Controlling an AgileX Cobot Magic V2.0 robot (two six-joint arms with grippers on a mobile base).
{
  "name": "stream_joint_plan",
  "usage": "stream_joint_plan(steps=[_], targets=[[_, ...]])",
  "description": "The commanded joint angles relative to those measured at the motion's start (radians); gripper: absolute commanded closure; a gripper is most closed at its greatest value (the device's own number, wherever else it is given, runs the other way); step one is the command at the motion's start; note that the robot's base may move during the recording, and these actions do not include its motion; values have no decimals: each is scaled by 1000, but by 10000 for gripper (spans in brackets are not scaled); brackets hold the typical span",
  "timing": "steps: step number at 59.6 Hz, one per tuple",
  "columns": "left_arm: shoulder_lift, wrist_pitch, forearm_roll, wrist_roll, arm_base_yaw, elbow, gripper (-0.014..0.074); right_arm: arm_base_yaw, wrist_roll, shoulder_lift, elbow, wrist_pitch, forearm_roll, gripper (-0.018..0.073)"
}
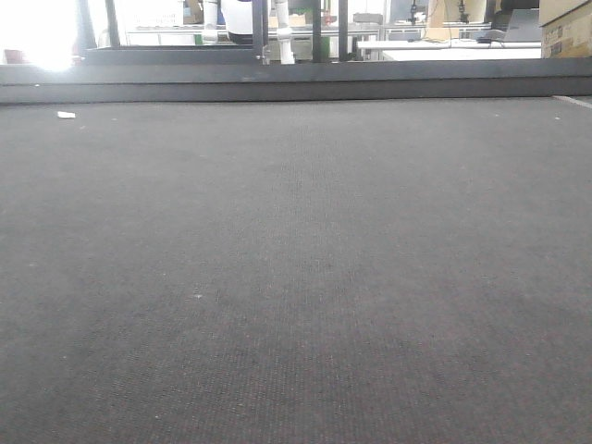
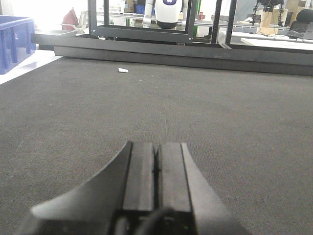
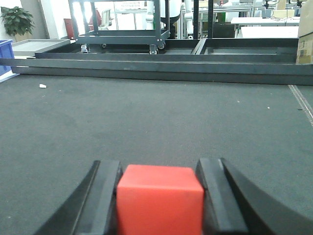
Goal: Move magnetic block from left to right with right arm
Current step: 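Hold the red cube raised in the right gripper, then drive the base away from the table carrying the cube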
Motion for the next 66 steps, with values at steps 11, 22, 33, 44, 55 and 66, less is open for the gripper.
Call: stream_joint_plan(steps=[11, 22, 33, 44, 55, 66], targets=[[-14, -89, 0, -7, 1, 9, 712, -4, -9, 16, -25, -85, -24, 375], [-14, -89, 0, -7, 1, 9, 713, -4, -9, 16, -25, -85, -24, 375], [-14, -89, 0, -7, 1, 9, 713, -4, -9, 16, -25, -86, -24, 375], [-4, -89, 0, -7, 4, 9, 712, -4, -9, 16, -25, -86, -24, 375], [12, -89, 0, -7, 6, 9, 712, -4, -9, 16, -25, -86, -24, 375], [10, -89, 0, -7, 6, 9, 713, -4, -9, 16, -25, -86, -24, 375]])
